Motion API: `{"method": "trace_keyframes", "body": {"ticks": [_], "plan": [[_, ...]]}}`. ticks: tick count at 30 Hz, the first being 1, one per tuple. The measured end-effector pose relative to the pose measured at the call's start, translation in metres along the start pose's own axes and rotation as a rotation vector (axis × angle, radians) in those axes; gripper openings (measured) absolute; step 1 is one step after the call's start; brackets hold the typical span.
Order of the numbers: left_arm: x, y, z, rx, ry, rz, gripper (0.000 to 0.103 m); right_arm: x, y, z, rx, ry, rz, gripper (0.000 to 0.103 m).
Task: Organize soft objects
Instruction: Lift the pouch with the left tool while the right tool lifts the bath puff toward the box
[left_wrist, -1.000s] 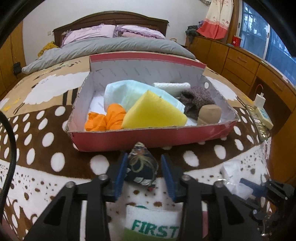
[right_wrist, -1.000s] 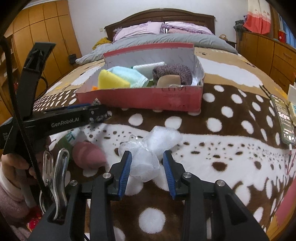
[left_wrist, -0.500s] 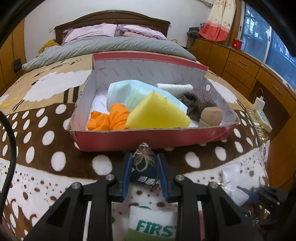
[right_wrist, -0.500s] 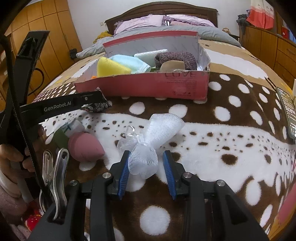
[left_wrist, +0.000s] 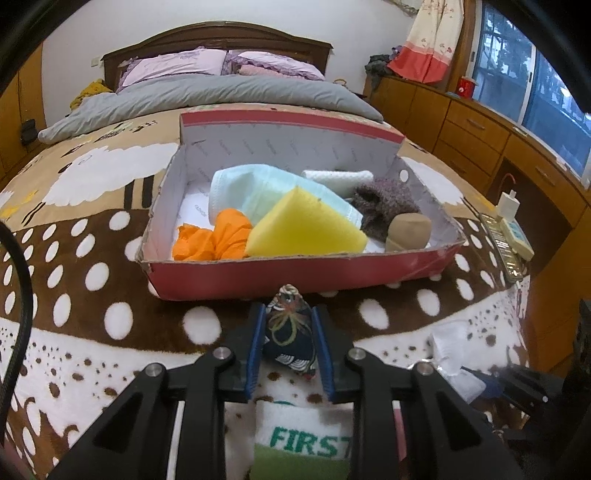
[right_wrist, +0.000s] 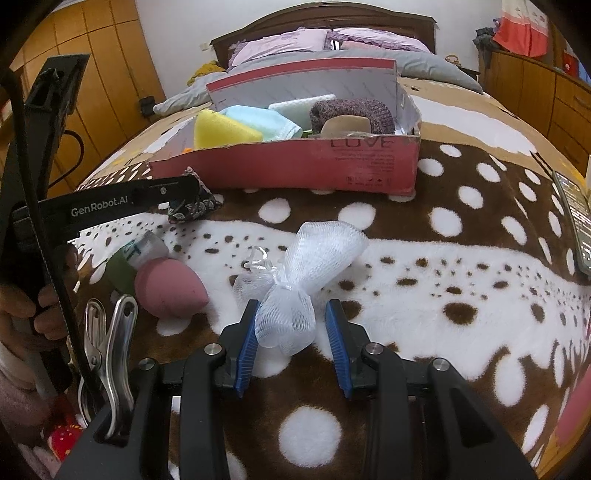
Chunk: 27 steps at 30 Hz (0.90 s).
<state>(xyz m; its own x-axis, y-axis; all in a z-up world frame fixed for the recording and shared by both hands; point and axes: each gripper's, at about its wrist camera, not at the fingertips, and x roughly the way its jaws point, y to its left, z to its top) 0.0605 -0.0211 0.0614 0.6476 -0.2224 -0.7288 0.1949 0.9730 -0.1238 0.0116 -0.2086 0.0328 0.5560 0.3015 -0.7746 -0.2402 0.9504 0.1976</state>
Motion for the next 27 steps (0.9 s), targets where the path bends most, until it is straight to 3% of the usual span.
{"method": "trace_keyframes", "body": {"ticks": [1,3,9,27], "plan": [[-0.002,0.000,0.000,0.002,-0.004,0.000,0.026,-0.002,0.001,0.000,-0.005,-0.004,0.001,0.036],[-0.005,-0.001,0.001,0.002,-0.011,-0.005,0.026,-0.004,0.003,0.000,-0.017,-0.011,0.008,0.024],[-0.016,0.000,0.004,0.010,-0.036,-0.019,0.026,-0.017,0.015,0.002,-0.066,-0.066,0.001,0.017],[-0.038,0.000,0.012,0.006,-0.093,-0.047,0.026,-0.045,0.021,0.029,-0.106,-0.166,-0.042,0.014]]}}
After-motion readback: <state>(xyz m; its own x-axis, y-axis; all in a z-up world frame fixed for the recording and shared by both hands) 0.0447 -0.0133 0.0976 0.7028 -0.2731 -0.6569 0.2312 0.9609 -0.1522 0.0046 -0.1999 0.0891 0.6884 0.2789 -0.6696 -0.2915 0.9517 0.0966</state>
